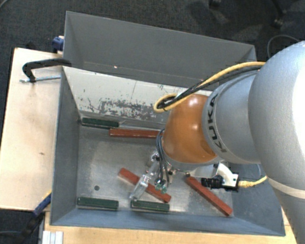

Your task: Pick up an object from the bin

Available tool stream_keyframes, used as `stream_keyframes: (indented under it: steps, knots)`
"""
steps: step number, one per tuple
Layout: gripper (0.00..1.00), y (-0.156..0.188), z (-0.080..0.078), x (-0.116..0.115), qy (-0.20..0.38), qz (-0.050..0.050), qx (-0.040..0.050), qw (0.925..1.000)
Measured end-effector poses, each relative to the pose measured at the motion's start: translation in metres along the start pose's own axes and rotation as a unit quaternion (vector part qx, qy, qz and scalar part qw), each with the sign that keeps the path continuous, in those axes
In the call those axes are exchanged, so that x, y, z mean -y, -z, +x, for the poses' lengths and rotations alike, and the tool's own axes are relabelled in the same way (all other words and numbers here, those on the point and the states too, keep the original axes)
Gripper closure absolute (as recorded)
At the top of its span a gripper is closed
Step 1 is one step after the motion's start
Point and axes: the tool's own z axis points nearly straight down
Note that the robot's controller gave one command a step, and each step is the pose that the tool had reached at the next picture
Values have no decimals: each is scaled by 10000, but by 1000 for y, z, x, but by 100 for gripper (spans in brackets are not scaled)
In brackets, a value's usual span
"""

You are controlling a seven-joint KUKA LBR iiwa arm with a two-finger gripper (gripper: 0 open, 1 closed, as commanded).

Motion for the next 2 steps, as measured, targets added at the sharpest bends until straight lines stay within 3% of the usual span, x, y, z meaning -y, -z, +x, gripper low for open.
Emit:
stream_keyframes:
  steps: [1,2]
  knots:
    - [100,1,-1,-2,2,-20,19,10000]
    - [100,144,-3,13,238,-53,79,9997]
